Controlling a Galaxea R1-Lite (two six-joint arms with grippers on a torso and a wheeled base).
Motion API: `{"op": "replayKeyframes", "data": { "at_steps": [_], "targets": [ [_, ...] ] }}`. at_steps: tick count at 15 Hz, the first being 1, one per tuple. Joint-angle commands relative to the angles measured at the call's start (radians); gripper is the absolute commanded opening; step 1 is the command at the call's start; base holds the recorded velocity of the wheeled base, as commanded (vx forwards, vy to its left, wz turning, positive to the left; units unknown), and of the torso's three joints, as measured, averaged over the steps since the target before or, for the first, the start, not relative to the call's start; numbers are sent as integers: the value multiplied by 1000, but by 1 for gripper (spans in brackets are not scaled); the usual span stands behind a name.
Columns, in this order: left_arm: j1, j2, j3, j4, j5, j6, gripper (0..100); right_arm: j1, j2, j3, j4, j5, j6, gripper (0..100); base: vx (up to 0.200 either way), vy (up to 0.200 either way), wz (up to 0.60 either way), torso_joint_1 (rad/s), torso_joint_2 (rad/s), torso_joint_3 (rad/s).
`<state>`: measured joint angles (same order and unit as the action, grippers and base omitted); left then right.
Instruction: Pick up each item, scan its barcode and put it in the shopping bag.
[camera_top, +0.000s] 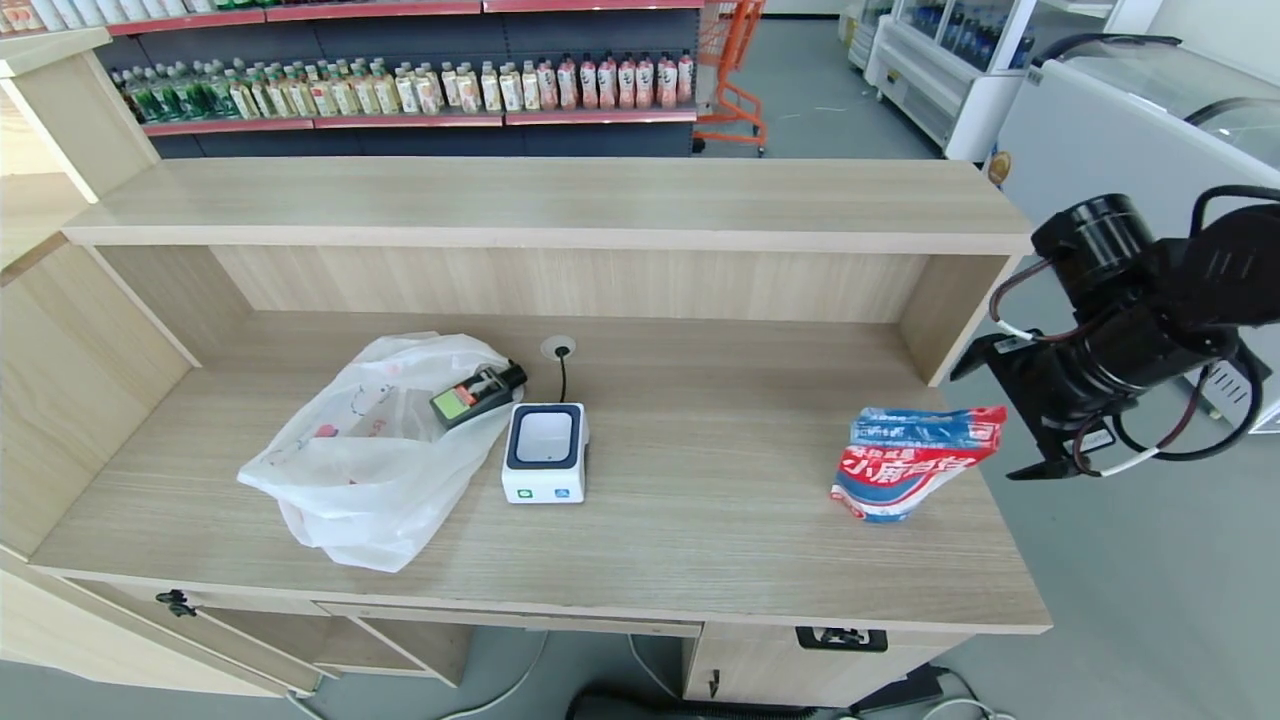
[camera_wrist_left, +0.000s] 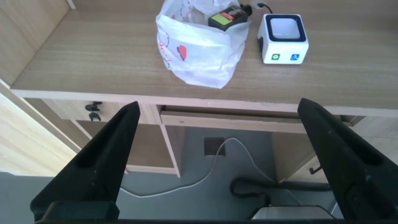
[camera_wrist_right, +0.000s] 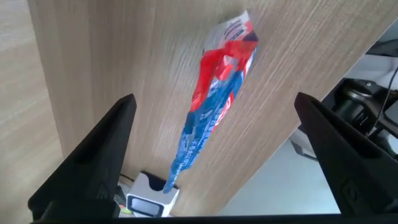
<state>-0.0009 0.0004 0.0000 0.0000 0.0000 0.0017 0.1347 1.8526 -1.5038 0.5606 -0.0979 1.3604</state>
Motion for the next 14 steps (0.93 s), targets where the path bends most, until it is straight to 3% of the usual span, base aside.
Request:
{"op": "replayKeyframes", "data": {
  "at_steps": [1, 4, 10, 11, 14],
  "targets": [
    [-1, 0, 0, 0, 0, 0, 100, 26, 108, -36, -10, -3, -21, 100, 0, 0, 0, 0, 0, 0],
    [-1, 0, 0, 0, 0, 0, 100, 42, 174, -36, -36, -6, -64, 100, 0, 0, 0, 0, 0, 0],
    [1, 0, 0, 0, 0, 0, 100, 95, 307, -32, -102, -148, -207, 100, 0, 0, 0, 0, 0, 0],
    [-1, 0, 0, 0, 0, 0, 100, 97, 318, -32, -122, -152, -218, 0, 0, 0, 0, 0, 0, 0],
    [-1, 0, 0, 0, 0, 0, 100, 103, 315, -36, -123, -160, -257, 0, 0, 0, 0, 0, 0, 0]
  ]
}}
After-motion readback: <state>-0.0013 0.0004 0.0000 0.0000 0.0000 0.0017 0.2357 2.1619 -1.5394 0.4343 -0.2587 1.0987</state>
